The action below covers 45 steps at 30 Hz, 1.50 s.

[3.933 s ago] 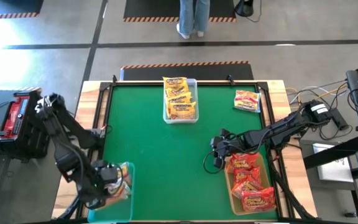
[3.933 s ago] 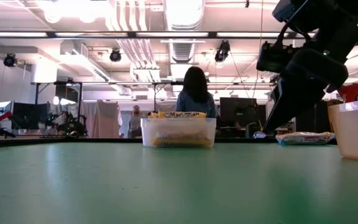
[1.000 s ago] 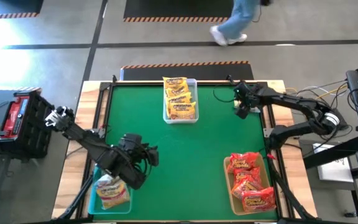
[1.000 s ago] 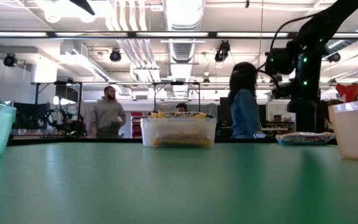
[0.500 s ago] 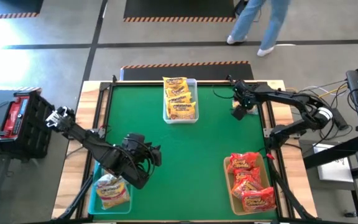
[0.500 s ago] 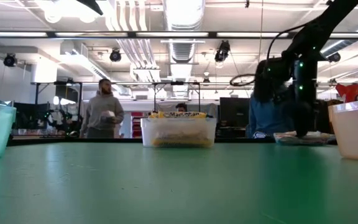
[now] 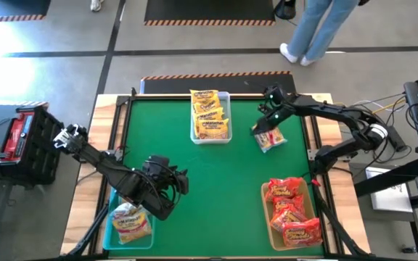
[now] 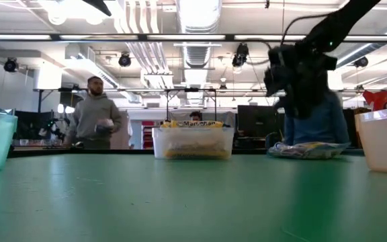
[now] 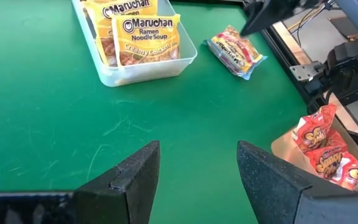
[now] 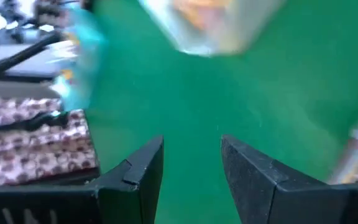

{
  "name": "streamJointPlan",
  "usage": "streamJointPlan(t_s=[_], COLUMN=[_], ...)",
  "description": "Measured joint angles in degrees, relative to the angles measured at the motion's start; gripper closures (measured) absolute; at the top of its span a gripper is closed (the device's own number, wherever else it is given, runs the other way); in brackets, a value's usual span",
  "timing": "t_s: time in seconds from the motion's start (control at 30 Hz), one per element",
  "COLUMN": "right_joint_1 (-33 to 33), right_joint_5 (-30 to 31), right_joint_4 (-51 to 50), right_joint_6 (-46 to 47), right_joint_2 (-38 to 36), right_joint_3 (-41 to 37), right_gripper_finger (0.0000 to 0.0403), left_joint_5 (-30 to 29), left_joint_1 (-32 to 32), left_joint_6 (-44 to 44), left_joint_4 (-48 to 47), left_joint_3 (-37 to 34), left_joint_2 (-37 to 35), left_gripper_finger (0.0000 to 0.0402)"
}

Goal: Sort Maruchan noodles
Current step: Put the blue noodle pack into the blue bin

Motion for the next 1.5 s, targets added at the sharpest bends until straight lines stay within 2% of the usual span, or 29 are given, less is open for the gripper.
streamJointPlan(t_s=[0.1,0.27,0.33,0.5,0.73,1.0,1.27,1.5], right_joint_1=[0.12,1.14,1.63,1.76,1.76,4.09,13.51,25.37], right_joint_5=[4.2,29.61,36.49,42.14,42.91,42.94,42.84,41.9], right_joint_4=[-4.9,-18.48,-21.34,-22.04,-22.68,-22.34,-20.22,-7.51], right_joint_6=[-7.62,-24.23,-28.89,-37.36,-39.22,-32.35,-22.38,-7.78], right_joint_2=[-1.5,-1.68,-1.68,-1.5,-0.05,1.78,2.28,2.53], right_joint_3=[3.4,7.65,7.79,5.55,1.56,-2.43,-2.8,-3.03], right_gripper_finger=[0.0252,0.0252,0.0252,0.0252,0.0252,0.0252,0.0252,0.0252], left_joint_5=[0.3,0.38,0.38,0.38,0.43,0.42,0.4,0.11], left_joint_1=[-0.04,-0.05,-0.05,-0.05,-0.18,-0.18,-0.18,-0.18], left_joint_6=[0.0,0.0,0.0,0.0,2.66,5.98,7.52,9.42], left_joint_4=[0.02,0.17,0.25,0.83,3.24,5.14,5.16,5.17], left_joint_3=[0.0,0.0,0.0,0.0,-0.02,-0.04,-0.04,-0.04], left_joint_2=[0.0,0.0,0.0,0.0,0.0,0.0,0.0,0.0], left_gripper_finger=[0.0205,0.0205,0.0205,0.0205,0.0205,0.0205,0.0205,0.0205])
